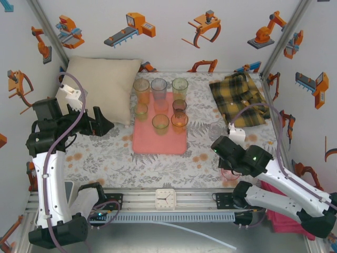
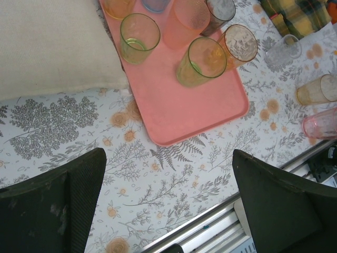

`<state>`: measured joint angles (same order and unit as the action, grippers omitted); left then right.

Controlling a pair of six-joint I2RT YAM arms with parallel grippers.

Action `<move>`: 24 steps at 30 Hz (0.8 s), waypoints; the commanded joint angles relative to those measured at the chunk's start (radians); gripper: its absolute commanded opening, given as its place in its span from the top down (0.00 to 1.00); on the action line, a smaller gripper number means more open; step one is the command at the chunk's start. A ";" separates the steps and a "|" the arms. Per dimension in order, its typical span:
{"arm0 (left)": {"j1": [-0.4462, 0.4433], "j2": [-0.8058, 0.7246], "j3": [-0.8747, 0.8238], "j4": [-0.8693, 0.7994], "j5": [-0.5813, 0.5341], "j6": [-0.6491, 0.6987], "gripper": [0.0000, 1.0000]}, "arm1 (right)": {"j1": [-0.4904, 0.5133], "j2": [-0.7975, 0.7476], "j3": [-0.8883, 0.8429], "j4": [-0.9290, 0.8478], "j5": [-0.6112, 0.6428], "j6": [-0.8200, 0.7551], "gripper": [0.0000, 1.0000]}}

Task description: Place the glasses into the tray

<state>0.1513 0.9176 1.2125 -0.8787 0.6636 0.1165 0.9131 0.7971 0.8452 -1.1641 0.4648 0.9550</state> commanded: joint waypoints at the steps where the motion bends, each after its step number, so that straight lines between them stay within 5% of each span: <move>1: -0.003 -0.004 0.012 -0.001 0.027 0.001 0.03 | -0.002 -0.018 -0.017 -0.014 0.012 0.043 0.62; 24: -0.004 -0.013 -0.002 0.004 0.019 -0.002 0.03 | -0.002 -0.013 -0.119 0.076 -0.090 0.056 0.61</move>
<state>0.1509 0.9173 1.2125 -0.8787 0.6632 0.1162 0.9131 0.7780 0.7441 -1.0912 0.3744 0.9890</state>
